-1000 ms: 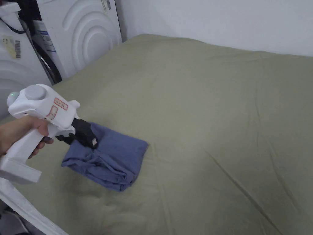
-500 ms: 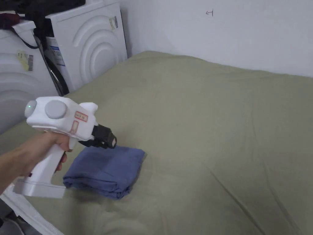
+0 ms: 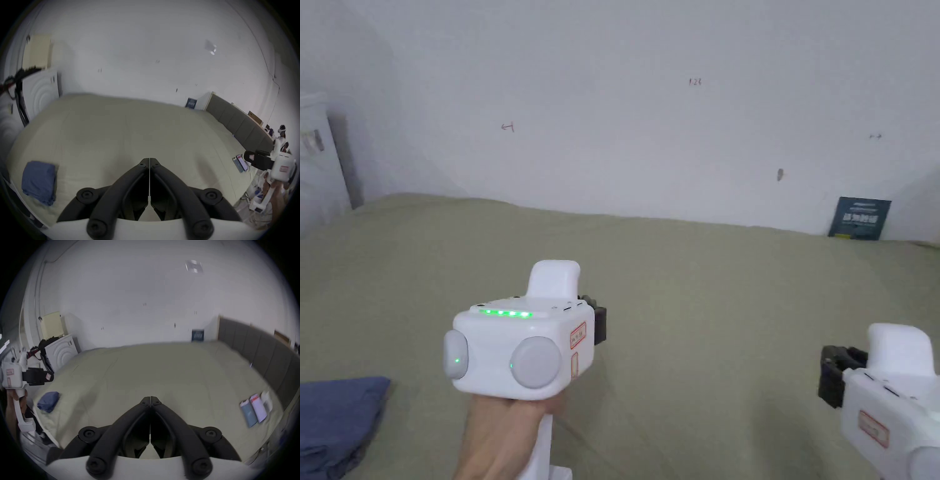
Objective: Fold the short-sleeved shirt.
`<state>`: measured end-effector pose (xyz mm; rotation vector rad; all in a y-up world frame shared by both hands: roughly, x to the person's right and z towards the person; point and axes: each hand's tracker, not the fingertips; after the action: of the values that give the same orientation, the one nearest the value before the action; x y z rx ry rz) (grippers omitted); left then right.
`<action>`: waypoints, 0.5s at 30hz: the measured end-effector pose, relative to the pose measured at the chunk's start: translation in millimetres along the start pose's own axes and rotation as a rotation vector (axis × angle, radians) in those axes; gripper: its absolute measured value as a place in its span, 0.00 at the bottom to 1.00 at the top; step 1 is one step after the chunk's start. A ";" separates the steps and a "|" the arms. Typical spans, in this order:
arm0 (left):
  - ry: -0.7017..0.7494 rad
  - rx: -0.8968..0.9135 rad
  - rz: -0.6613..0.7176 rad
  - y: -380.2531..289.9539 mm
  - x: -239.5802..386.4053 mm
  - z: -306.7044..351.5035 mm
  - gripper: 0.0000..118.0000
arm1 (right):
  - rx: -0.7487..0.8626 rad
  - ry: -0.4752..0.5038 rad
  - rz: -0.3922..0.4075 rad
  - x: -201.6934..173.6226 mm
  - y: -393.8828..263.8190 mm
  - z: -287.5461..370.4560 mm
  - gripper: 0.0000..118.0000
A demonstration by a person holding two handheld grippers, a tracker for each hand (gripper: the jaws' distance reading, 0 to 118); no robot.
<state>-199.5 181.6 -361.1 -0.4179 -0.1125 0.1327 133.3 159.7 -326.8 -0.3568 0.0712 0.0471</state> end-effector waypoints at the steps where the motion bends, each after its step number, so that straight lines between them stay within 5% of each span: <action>1: 0.022 0.030 -0.012 1.6 9.7 4.4 0.00 | 0.035 -0.009 0.019 -2.3 2.3 3.2 0.00; 4: 0.062 0.097 -0.060 7.8 19.1 20.5 0.00 | 0.083 -0.029 0.056 -7.0 9.5 12.8 0.00; 15: 0.060 0.197 -0.106 25.7 25.3 64.1 0.01 | 0.170 -0.036 -0.002 0.8 26.0 49.5 0.00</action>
<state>-186.0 234.1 -311.4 -0.2186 -0.0616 0.0260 135.6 201.4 -289.6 -0.1862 0.0393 0.0455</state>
